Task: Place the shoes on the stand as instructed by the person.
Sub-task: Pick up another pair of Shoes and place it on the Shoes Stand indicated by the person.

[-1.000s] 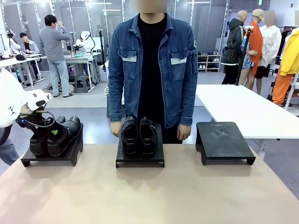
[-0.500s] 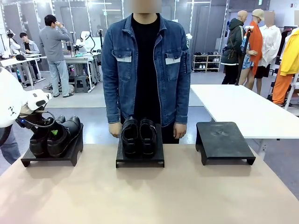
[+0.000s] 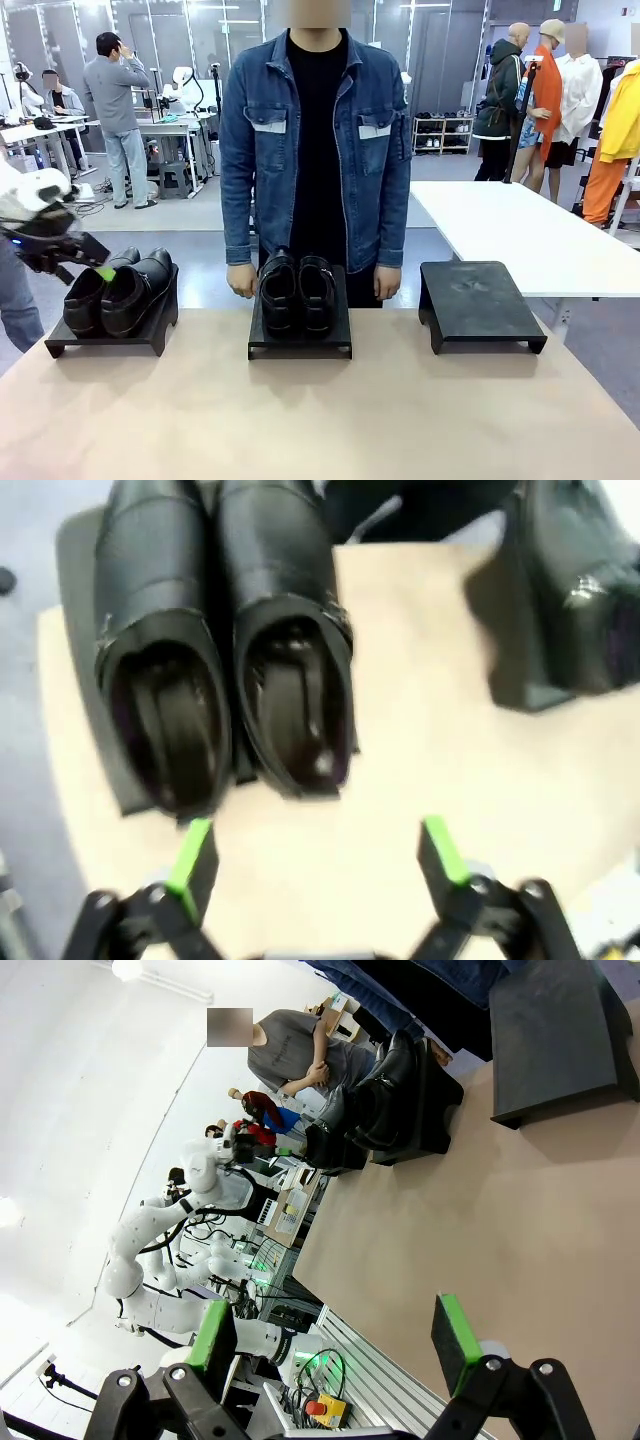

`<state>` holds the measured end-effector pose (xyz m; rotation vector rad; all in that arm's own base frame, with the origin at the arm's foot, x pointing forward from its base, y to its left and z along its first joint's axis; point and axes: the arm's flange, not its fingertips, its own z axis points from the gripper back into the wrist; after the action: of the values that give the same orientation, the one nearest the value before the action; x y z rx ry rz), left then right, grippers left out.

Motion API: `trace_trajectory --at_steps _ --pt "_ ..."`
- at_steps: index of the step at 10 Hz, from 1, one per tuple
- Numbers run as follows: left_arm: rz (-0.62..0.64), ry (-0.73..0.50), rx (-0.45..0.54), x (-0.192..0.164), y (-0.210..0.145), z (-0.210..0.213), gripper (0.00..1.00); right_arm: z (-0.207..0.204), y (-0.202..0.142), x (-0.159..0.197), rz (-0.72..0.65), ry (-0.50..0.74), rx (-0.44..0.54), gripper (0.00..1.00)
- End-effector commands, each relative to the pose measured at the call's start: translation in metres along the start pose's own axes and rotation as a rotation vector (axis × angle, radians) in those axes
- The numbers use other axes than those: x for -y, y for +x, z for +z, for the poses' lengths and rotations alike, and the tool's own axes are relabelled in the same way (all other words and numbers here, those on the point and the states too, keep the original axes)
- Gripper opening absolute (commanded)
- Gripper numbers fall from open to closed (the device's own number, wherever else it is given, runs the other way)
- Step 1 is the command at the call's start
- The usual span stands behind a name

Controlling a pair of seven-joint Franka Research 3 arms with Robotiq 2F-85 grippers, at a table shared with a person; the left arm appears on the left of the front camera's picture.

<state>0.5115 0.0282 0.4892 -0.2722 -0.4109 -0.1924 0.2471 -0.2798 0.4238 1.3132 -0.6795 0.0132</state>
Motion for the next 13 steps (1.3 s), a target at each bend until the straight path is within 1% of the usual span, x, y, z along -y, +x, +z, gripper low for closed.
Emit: trace_trajectory --at_steps 1,2,3,5,7,9,10,11,12,13 --pt "0.018 -0.118 -0.05 -0.041 -0.028 0.048 1.0 0.001 -0.001 -0.001 0.007 0.007 0.004 1.0" --pt "0.024 -0.202 -0.03 -0.054 -0.048 0.067 1.0 0.001 -0.001 -0.001 0.007 0.007 0.004 1.0" --pt "0.025 -0.305 -0.03 -0.069 -0.077 0.086 1.0 0.001 -0.001 -0.001 0.007 0.007 0.004 1.0" --pt "0.027 -0.563 -0.022 -0.091 -0.129 0.113 1.0 0.001 -0.001 -0.001 0.007 0.007 0.004 1.0" --pt "0.041 -0.754 0.013 -0.111 -0.17 0.119 1.0 0.001 -0.001 -0.001 0.007 0.007 0.004 1.0" --pt "0.061 -0.923 0.032 -0.128 -0.21 0.114 1.0 0.001 -0.001 -0.001 0.007 0.007 0.004 1.0" --pt "0.065 -0.99 0.04 -0.134 -0.223 0.11 1.0 0.001 -0.001 -0.001 0.007 0.007 0.004 1.0" --pt "0.076 -1.03 0.035 -0.136 -0.232 0.106 1.0 0.001 -0.001 -0.001 0.007 0.007 0.004 1.0" --pt "0.078 -1.039 0.002 -0.138 -0.238 0.103 1.0 0.001 -0.001 -0.001 0.007 0.007 0.004 1.0" --pt "0.091 -1.04 0.014 -0.141 -0.241 0.105 1.0 0.001 -0.001 -0.001 0.007 0.007 0.004 1.0"
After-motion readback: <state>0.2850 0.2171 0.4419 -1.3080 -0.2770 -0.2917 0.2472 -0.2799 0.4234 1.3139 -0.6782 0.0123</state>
